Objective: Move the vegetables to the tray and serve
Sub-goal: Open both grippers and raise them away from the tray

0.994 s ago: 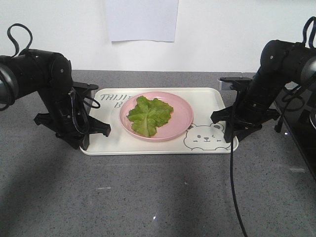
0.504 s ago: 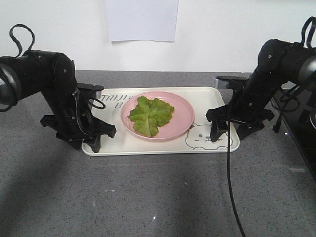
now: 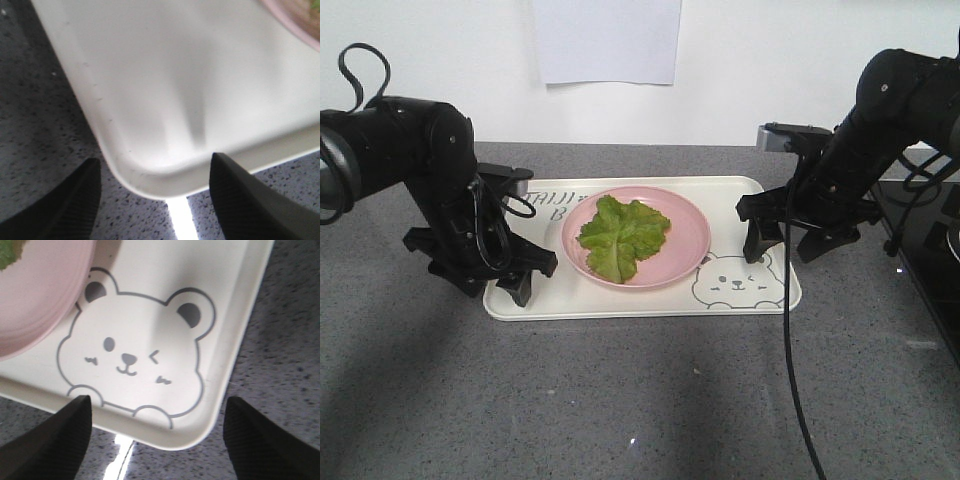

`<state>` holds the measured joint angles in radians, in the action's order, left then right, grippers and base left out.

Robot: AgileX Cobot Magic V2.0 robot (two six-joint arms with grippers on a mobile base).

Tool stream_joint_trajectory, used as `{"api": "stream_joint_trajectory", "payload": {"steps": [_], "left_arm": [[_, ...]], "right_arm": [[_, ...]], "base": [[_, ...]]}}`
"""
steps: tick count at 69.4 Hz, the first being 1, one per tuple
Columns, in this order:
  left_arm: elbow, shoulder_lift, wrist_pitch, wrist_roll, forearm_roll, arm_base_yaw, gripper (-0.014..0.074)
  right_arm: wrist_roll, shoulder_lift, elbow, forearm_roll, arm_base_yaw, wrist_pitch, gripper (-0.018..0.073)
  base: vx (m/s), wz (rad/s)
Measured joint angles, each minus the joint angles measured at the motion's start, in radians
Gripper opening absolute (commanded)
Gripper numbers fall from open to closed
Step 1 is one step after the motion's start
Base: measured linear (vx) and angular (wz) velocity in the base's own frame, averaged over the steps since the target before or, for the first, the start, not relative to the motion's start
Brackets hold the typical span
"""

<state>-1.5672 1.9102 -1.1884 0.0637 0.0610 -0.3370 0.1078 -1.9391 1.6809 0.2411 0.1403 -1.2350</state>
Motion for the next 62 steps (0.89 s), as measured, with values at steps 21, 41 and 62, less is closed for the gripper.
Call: {"api": "stream_joint_trajectory", "payload": {"steps": [21, 41, 62], "left_arm": [[-0.057, -0.074, 0.001, 0.012, -0.054, 0.000, 0.0461], [-0.071, -0.177, 0.035, 0.029, -0.084, 0.000, 0.0360], [-0.071, -0.333, 0.117, 0.030, -0.084, 0.000, -0.0009]], "right_arm": [[-0.046, 0.048, 0.056, -0.055, 0.000, -0.001, 0.0523], [-0.049, 0.198, 0.085, -0.055, 0.000, 0.048, 0.0301], [0.059, 0.397, 0.030, -0.048, 0.000, 0.173, -0.0008]], "base": [[0.00, 0.00], [0.00, 0.00], [0.00, 0.00]]}}
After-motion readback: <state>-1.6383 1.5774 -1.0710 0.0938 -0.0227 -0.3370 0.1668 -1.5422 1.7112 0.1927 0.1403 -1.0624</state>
